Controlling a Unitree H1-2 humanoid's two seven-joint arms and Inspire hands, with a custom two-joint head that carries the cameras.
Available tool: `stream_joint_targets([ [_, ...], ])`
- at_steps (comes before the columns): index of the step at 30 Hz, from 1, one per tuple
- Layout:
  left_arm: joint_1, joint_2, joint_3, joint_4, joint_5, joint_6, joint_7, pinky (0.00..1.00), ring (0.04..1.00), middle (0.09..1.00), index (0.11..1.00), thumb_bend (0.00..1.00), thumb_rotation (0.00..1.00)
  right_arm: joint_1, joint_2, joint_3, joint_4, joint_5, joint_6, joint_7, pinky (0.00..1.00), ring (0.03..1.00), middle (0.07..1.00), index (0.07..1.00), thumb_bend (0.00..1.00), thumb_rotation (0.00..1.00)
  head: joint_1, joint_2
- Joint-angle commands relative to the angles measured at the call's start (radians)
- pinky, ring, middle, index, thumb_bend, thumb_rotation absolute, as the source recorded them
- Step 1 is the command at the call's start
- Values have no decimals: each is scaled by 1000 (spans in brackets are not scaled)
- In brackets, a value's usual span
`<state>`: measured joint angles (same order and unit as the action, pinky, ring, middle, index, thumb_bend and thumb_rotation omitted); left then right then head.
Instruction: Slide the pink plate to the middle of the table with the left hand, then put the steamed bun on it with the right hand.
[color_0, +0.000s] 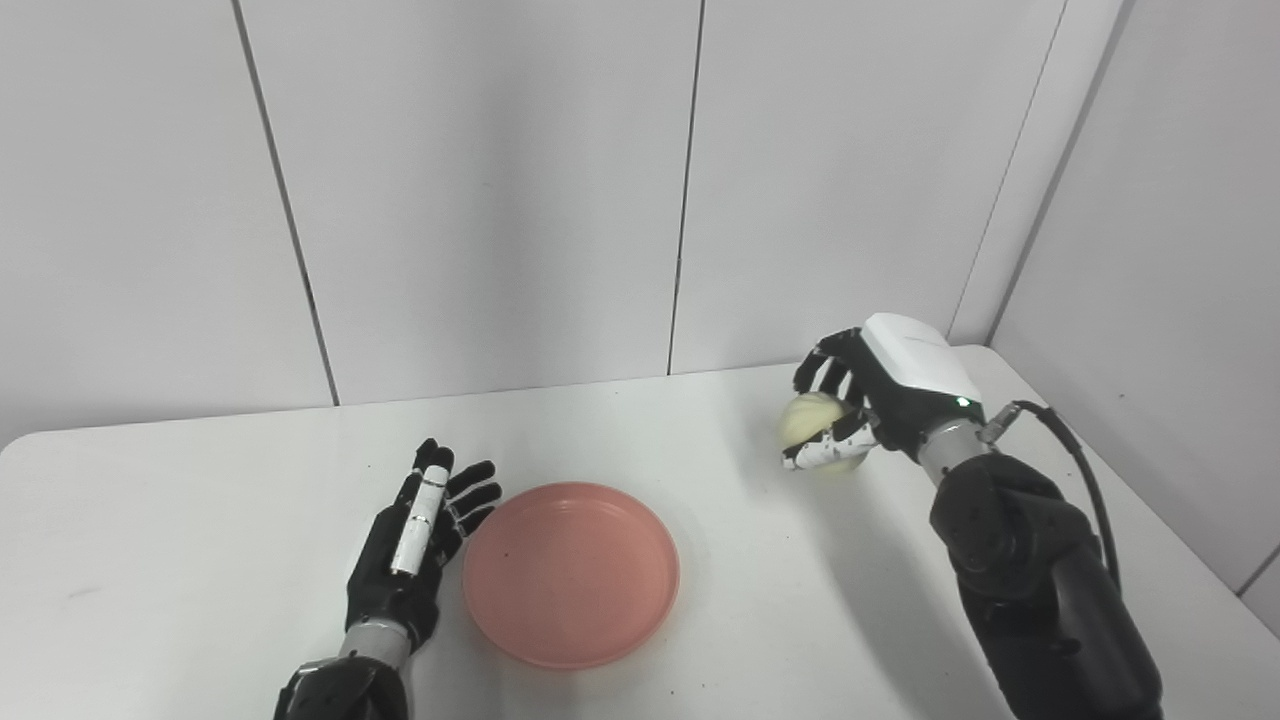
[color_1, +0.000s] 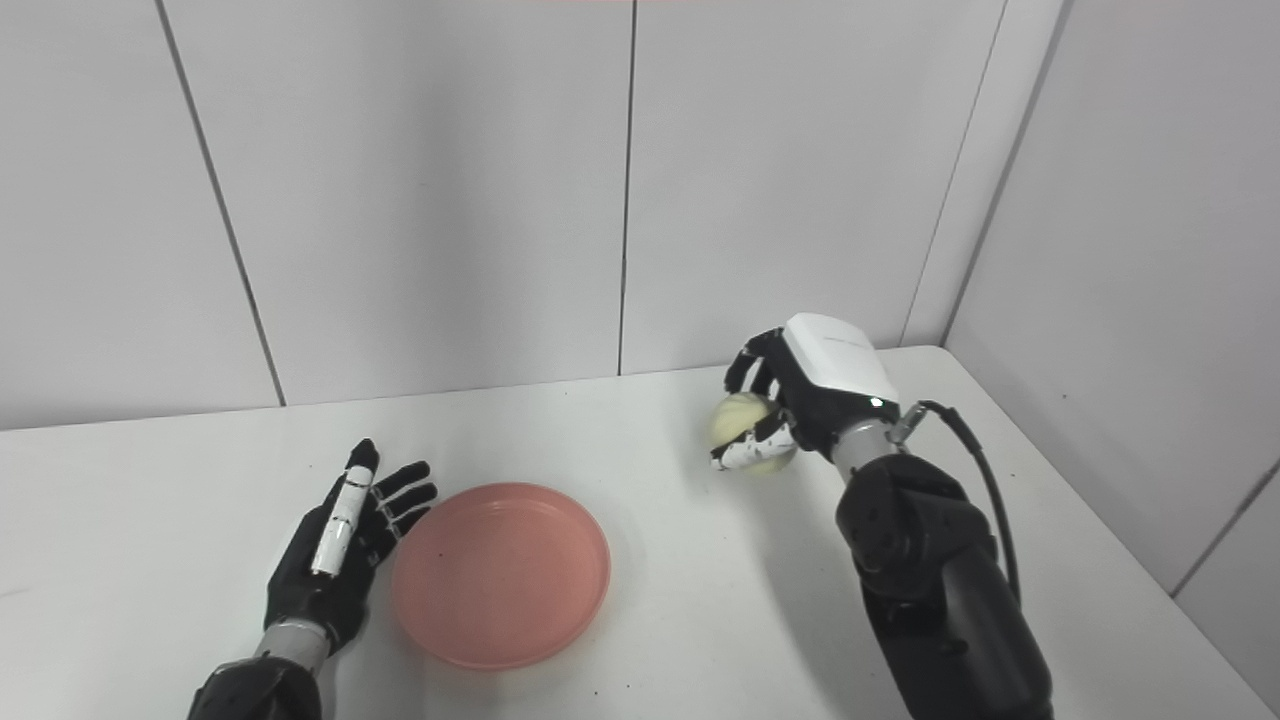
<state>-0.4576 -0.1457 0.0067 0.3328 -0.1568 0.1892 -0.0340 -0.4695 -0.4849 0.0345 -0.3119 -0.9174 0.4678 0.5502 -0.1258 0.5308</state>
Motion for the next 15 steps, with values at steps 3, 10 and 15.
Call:
stream_joint_targets([
  [3,-3,-23,-9,31,17,-6,13,746,743,755,1000,597,704,-79,31,23,-52,-33,1,32,224,313,444,498,530,4,28,0],
  [10,-4,-46,-16,59,48,-63,39,754,743,754,1000,601,686,-116,89,85,-37,-19,-9,39,183,257,464,488,532,0,77,2],
  [15,-5,-55,-20,68,57,-82,55,743,727,732,1000,608,679,-137,115,136,-19,-17,-11,45,155,225,470,485,533,0,89,1],
])
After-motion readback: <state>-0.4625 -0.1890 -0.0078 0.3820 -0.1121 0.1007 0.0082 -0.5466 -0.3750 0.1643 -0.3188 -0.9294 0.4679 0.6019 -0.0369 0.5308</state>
